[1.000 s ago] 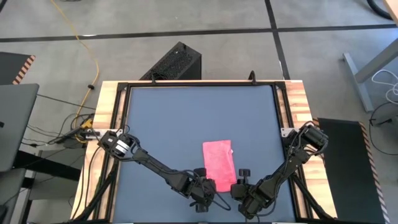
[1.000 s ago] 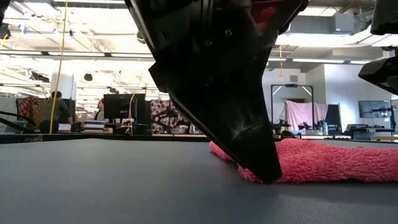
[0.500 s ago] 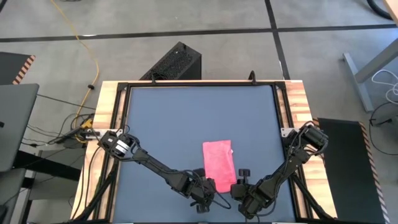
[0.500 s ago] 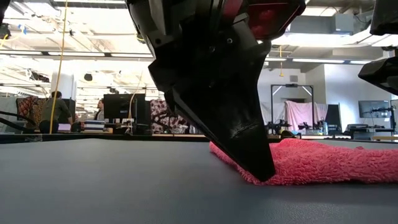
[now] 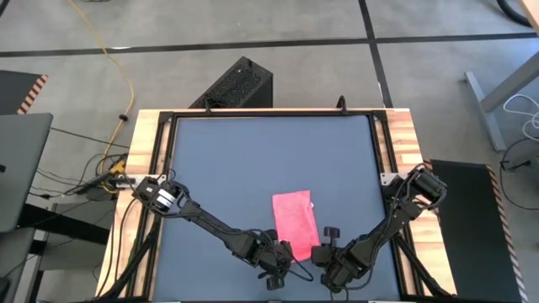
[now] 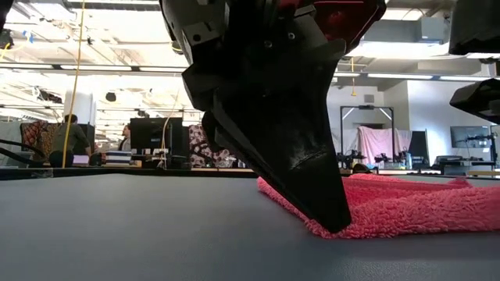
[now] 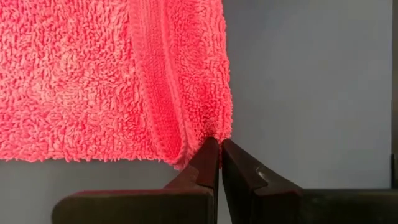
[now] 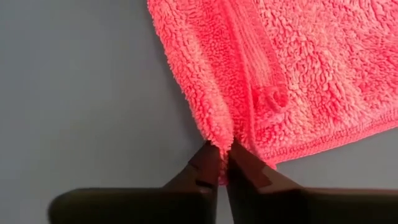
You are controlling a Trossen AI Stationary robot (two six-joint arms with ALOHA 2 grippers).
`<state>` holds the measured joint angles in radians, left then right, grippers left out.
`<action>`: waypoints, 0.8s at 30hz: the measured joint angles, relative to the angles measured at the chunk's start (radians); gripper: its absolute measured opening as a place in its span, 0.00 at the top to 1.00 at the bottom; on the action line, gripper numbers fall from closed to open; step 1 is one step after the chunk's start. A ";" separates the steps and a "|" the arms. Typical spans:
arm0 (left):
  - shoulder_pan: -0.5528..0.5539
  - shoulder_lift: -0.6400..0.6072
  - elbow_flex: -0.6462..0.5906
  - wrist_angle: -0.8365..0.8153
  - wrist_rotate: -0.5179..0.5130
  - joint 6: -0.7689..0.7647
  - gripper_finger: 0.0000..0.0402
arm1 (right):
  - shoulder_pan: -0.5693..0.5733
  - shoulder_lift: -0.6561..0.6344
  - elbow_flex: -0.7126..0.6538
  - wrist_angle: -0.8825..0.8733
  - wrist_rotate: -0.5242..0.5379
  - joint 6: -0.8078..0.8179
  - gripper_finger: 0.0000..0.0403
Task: Roll towel
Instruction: Roll the pink microfiber towel
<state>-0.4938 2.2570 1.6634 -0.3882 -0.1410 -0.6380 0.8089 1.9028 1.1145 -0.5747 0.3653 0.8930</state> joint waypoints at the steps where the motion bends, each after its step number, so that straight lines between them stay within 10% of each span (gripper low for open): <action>1: 0.000 0.000 0.000 0.000 0.001 -0.005 1.00 | 0.000 0.000 0.000 0.000 -0.007 0.000 0.94; 24: 0.021 0.002 0.000 0.073 0.172 -0.162 1.00 | -0.014 -0.045 0.001 0.009 -0.262 0.102 0.96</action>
<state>-0.4732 2.2589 1.6634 -0.3156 0.0313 -0.7996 0.7951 1.8576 1.1152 -0.5659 0.1030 0.9951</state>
